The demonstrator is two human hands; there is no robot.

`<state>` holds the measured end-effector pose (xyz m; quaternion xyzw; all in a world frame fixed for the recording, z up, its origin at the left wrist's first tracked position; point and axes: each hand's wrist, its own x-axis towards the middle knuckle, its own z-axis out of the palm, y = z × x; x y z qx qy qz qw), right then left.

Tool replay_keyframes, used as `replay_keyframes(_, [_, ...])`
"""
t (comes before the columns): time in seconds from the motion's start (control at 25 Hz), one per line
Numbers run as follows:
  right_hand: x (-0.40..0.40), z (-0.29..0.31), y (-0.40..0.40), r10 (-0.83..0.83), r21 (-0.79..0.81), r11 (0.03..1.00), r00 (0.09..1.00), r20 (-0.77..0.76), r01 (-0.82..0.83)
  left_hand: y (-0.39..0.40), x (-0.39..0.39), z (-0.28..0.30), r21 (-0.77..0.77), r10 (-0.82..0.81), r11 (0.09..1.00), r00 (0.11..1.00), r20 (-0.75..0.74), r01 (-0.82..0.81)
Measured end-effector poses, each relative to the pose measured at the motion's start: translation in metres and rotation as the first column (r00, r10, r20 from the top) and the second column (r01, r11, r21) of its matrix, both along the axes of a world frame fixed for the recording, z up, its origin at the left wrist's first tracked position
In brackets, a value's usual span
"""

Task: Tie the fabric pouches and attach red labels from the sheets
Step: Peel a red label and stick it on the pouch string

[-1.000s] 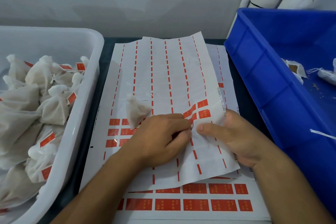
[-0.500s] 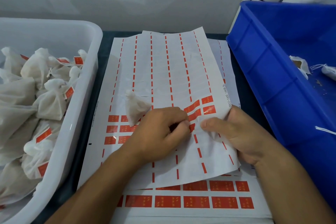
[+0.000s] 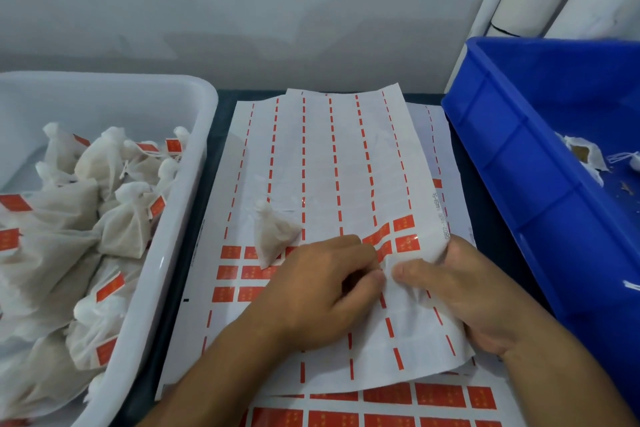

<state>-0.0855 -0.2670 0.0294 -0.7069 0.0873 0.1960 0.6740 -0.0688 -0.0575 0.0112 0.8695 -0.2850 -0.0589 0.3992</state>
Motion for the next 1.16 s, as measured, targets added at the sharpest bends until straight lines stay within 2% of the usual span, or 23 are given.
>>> replay_keyframes(0.48, [0.001,0.007,0.003,0.043,0.104,0.994,0.999,-0.01,-0.041,0.011,0.002,0.005,-0.038,-0.001,0.999,1.0,-0.023,0.0])
replay_keyframes(0.68, [0.001,0.002,0.001,-0.072,0.06,0.996,0.997,0.013,0.071,0.003,-0.011,0.008,-0.013,0.205,0.979,0.979,0.007,-0.205])
replay_keyframes(0.8, [0.0,-0.001,0.001,-0.112,0.052,0.992,0.993,0.018,0.111,-0.004,-0.02,0.01,-0.011,0.265,0.964,0.964,0.007,-0.265])
replay_keyframes(0.92, [0.0,-0.003,0.004,-0.104,0.051,0.993,0.994,0.023,0.103,-0.007,-0.022,0.012,0.023,0.272,0.962,0.961,0.05,-0.273])
replay_keyframes(1.04, [-0.002,-0.002,0.006,-0.109,0.05,0.993,0.992,0.069,0.106,-0.009,-0.022,0.013,0.066,0.259,0.96,0.951,0.167,-0.273])
replay_keyframes(1.16, [-0.003,0.0,0.006,-0.099,-0.031,0.994,0.988,0.118,0.103,-0.013,-0.022,0.014,0.102,0.263,0.952,0.942,0.207,-0.288])
